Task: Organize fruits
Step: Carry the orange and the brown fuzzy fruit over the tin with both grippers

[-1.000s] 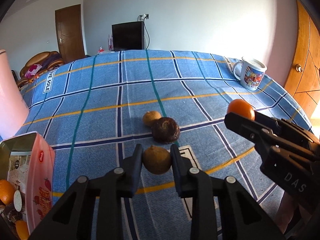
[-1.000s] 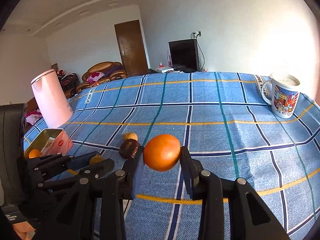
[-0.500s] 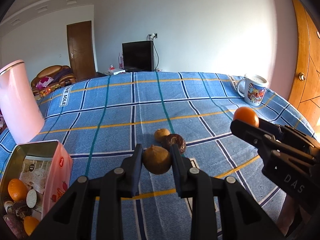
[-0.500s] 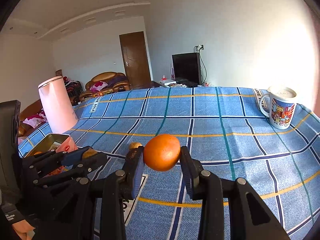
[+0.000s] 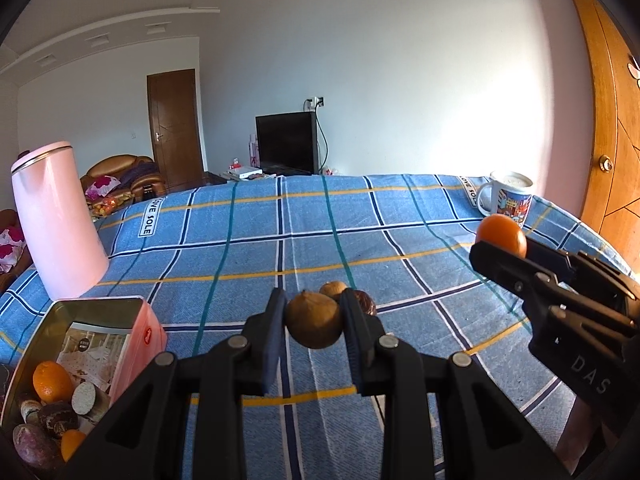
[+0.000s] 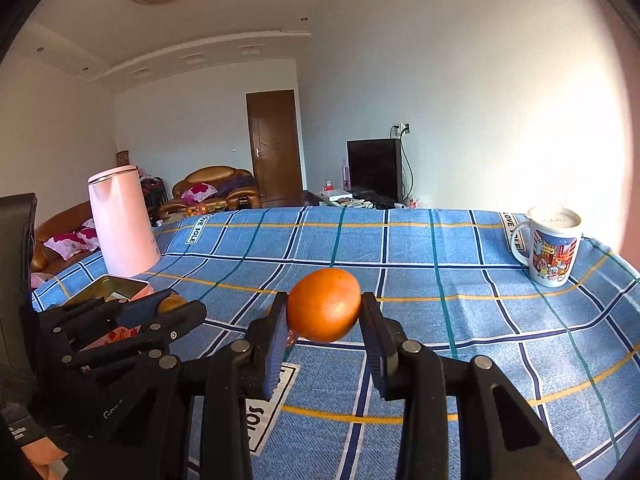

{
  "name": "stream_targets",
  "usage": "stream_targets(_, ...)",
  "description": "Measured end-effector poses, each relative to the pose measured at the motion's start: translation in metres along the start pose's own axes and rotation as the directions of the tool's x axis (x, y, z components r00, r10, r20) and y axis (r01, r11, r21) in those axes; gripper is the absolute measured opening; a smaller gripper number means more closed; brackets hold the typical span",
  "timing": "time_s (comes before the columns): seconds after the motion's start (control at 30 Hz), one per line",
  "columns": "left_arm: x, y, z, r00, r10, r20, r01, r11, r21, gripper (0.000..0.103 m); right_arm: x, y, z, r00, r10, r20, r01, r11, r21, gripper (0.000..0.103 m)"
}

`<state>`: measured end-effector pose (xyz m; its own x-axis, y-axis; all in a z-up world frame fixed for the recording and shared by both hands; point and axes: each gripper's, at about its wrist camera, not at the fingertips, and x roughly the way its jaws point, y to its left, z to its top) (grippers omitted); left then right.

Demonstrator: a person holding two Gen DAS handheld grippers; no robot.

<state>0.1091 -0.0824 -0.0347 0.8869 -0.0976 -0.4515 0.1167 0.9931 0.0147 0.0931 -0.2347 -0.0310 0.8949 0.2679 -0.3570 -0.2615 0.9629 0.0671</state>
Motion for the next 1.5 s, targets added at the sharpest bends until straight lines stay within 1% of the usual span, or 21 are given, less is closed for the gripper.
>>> stream_targets(0.27,-0.011,0.002,-0.002,0.999,0.007,0.047,-0.006,1.000,-0.002,0.029,-0.010,0.010,0.000,0.998,-0.021,0.058,0.024,0.998,-0.050,0.037)
stream_targets(0.43,-0.013,0.007,-0.003,0.999,-0.006,0.041,0.007,1.000,-0.015,0.029,-0.010,0.011,0.000,0.998,-0.019,0.053,0.021,0.999,-0.049,0.037)
stream_targets(0.53,-0.016,0.015,-0.005,0.999,-0.003,0.037,0.004,1.000,-0.026,0.029,-0.006,0.019,0.000,1.000,0.002,0.029,0.000,0.999,-0.053,0.037)
stream_targets(0.7,-0.019,0.033,-0.007,0.999,0.008,0.034,-0.006,0.999,-0.052,0.029,-0.003,0.044,0.003,0.998,0.053,0.016,-0.051,0.996,-0.078,0.037)
stream_targets(0.93,-0.030,0.057,-0.010,0.999,0.025,0.046,-0.021,0.996,-0.089,0.029,0.002,0.075,0.009,0.998,0.069,0.012,-0.066,0.989,-0.130,0.037)
stream_targets(1.17,-0.040,0.085,-0.012,0.997,0.064,0.043,-0.058,0.991,-0.122,0.029,0.008,0.100,0.016,0.995,0.095,0.010,-0.092,0.981,-0.169,0.037)
stream_targets(1.5,-0.045,0.121,-0.017,0.994,0.108,0.011,-0.105,0.982,-0.157,0.029,0.023,0.142,0.023,0.983,0.183,-0.029,-0.185,0.964,-0.192,0.037)
